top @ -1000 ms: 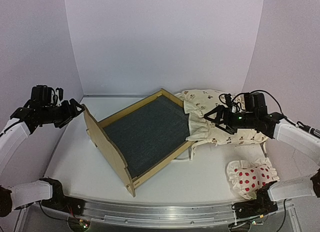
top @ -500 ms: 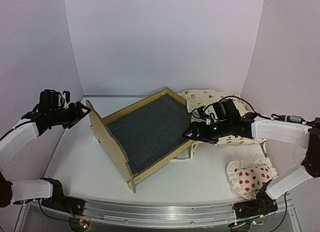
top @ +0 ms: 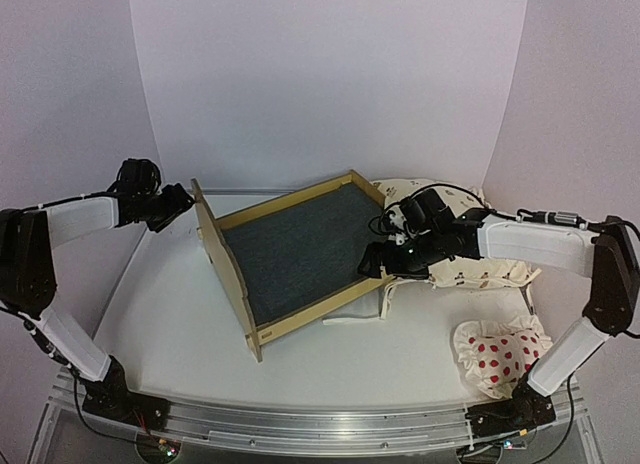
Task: Set up the pet bed
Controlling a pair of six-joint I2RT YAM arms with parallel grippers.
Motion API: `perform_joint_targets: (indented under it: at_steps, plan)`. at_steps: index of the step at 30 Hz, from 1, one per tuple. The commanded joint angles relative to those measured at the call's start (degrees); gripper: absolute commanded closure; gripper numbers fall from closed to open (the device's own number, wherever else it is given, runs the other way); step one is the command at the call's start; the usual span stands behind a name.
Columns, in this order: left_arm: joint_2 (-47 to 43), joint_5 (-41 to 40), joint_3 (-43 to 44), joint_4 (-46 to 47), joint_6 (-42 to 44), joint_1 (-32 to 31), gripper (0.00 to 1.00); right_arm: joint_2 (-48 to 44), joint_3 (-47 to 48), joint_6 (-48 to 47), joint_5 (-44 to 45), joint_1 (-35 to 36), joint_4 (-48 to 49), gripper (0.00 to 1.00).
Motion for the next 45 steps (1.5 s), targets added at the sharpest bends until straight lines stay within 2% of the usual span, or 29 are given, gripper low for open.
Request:
perform_joint_targets:
  at_steps: [1,6,11,15,25,27,29,32,34,37,39,41,43,45]
  plan:
    - [-0.3,-0.4,7.5,-0.6,2.4,-0.8,0.22,-2.2,6.3,-4.5,7.5,0.3,-10.2,0.02]
    - [-4.7,-6.7,9.2,-10.1,5.0,-0.9,0.09,-5.7,11.8,-9.7,19.2,-0.3,-20.2,0.02]
    - [-9.3,-12.1,11.1,-18.4,5.9,-4.9,0.01,-2.9,16.8,-9.4,18.8,-9.6,-26.8,0.02]
    - [-11.0,-18.6,14.7,-25.4,5.3,-14.9,0.00,-0.1,18.5,-9.5,18.7,-15.0,-28.1,0.02]
    - [-12.0,-26.1,19.0,-35.6,-0.7,-36.6,0.00,7.9,19.3,-8.3,15.9,-17.2,-28.3,0.02]
    - [-10.8,-27.6,20.7,-38.6,-1.8,-40.6,0.00,8.4,18.5,-7.8,15.4,-17.2,-27.9,0.06]
    - [-9.1,-30.4,22.5,-42.0,-3.5,-44.6,0.00,8.4,17.5,-7.5,15.3,-17.2,-27.4,0.15]
    - [-5.6,-35.8,26.1,-49.9,-7.7,-48.3,0.02,8.1,16.6,-7.3,15.2,-17.2,-26.8,0.37]
    - [-3.5,-38.1,27.9,-54.2,-9.9,-49.2,0.09,7.8,16.4,-7.3,14.7,-17.2,-26.7,0.53]
    - [-1.7,-39.2,28.5,-56.6,-11.2,-49.6,0.20,7.4,16.4,-7.7,13.6,-17.2,-26.5,0.84]
    - [-1.2,-39.3,28.1,-56.7,-11.4,-49.5,0.39,7.0,16.6,-7.8,12.6,-17.2,-26.5,1.00]
    - [-1.0,-40.0,27.8,-56.8,-11.7,-49.6,0.59,6.3,16.9,-7.8,11.4,-17.2,-26.5,1.00]
    - [-1.1,-41.0,27.4,-56.6,-11.9,-49.6,0.75,5.7,17.4,-7.8,10.2,-17.0,-26.5,1.00]
    - [-1.2,-42.5,27.0,-56.1,-11.8,-49.6,0.82,5.2,18.4,-7.6,9.8,-16.4,-26.5,1.00]
